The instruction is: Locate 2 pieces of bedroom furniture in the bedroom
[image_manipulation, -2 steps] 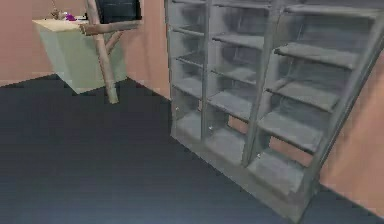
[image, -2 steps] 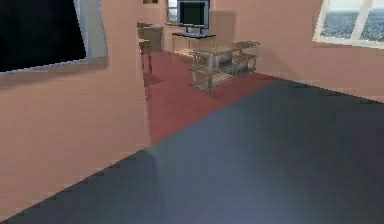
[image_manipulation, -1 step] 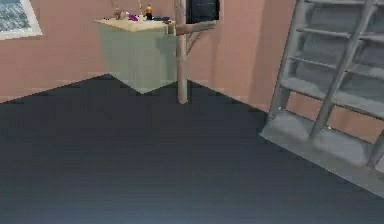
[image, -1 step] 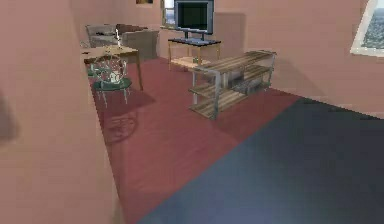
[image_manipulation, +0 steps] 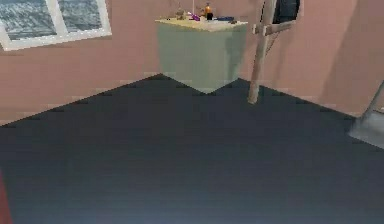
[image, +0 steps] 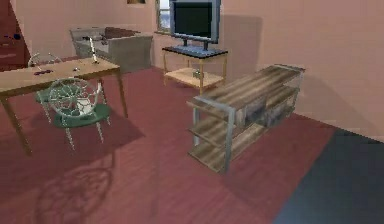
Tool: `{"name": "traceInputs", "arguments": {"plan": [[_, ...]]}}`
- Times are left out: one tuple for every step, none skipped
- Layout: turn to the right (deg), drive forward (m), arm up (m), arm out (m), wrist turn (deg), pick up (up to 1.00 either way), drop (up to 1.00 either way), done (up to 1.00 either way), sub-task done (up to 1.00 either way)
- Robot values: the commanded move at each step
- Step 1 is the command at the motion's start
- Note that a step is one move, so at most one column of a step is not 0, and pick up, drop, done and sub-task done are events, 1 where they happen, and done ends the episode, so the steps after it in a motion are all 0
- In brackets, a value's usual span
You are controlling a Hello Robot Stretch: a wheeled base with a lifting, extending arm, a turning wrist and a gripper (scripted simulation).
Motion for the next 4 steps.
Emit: {"name": "traceInputs", "arguments": {"plan": [[3.0,0.0,0.0,0.0,0.0,0.0,0.0,0.0,0.0],[18.0,0.0,0.0,0.0,0.0,0.0,0.0,0.0,0.0],[0.0,0.2,0.0,0.0,0.0,0.0,0.0,0.0,0.0],[-39.0,0.0,0.0,0.0,0.0,0.0,0.0,0.0,0.0]]}}
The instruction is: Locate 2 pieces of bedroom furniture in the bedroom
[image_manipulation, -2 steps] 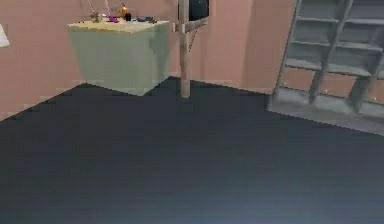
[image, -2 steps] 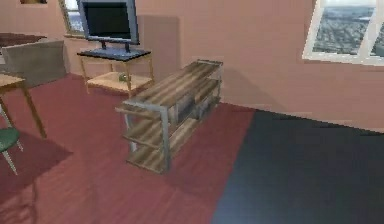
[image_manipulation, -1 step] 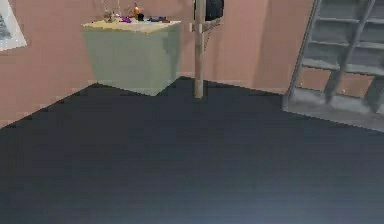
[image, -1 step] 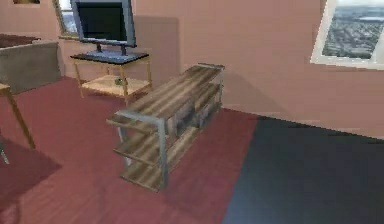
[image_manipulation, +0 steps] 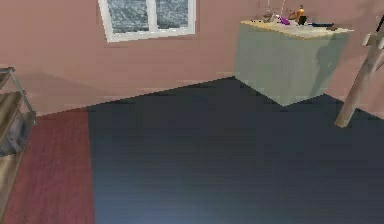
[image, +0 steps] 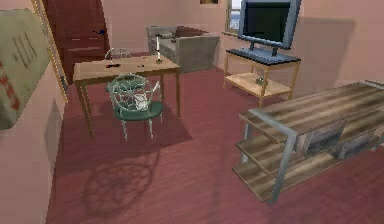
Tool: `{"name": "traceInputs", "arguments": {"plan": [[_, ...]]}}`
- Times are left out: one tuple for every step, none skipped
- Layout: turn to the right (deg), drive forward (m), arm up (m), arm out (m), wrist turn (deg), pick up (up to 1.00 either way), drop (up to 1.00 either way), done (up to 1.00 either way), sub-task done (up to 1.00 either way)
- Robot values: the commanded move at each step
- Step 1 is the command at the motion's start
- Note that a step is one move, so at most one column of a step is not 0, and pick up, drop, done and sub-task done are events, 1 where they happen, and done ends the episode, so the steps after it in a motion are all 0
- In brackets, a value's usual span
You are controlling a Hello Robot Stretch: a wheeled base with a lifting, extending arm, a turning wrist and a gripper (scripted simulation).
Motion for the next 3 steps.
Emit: {"name": "traceInputs", "arguments": {"plan": [[0.0,0.15,0.0,0.0,0.0,0.0,0.0,0.0,0.0],[0.0,1.0,0.0,0.0,0.0,0.0,0.0,0.0,0.0],[-3.0,0.0,0.0,0.0,0.0,0.0,0.0,0.0,0.0]]}}
